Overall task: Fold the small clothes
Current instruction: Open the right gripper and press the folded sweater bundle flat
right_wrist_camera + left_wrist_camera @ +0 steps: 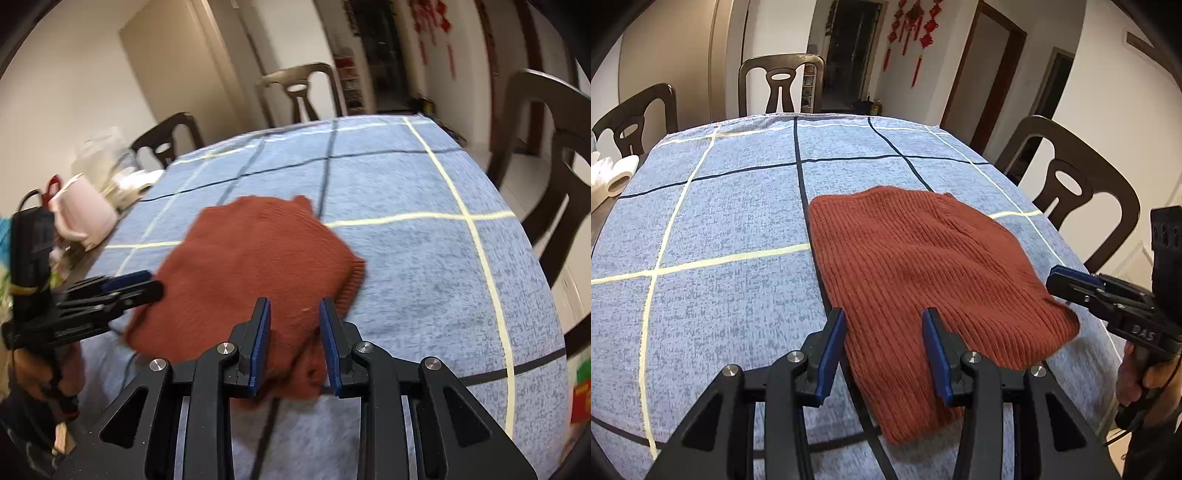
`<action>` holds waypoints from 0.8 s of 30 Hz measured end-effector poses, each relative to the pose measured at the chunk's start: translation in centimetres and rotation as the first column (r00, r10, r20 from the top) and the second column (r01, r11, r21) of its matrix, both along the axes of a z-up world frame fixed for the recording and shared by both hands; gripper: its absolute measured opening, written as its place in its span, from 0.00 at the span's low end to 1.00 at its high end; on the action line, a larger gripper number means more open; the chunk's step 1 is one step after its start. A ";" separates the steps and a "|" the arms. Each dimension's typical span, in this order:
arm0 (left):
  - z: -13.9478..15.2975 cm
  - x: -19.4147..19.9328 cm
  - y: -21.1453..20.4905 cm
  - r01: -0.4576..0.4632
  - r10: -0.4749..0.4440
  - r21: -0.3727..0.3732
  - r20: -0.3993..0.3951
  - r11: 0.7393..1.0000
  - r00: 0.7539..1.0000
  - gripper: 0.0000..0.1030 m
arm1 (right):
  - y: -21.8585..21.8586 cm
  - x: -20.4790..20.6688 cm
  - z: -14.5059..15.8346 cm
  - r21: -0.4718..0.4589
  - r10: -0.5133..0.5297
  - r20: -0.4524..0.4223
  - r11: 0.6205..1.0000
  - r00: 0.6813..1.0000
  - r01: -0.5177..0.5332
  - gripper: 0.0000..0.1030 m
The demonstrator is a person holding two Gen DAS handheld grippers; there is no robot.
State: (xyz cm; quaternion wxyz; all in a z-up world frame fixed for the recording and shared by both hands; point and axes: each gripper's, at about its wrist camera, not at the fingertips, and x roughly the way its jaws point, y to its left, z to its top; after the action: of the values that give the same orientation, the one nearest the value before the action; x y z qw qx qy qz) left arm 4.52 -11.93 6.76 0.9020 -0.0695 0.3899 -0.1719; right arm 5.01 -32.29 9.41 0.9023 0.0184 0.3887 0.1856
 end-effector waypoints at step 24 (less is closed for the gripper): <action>-2.7 2.3 1.6 -0.049 0.037 -0.157 -0.074 0.986 0.997 0.61 | -2.4 3.8 -3.4 0.188 -0.044 -0.143 0.980 0.989 0.071 0.55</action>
State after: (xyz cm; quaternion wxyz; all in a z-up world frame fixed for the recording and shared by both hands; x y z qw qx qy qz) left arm 6.85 -10.35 4.06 0.8828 -0.1557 0.4049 -0.1803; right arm 8.85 -34.67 6.04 0.8722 0.1296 0.4299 0.1942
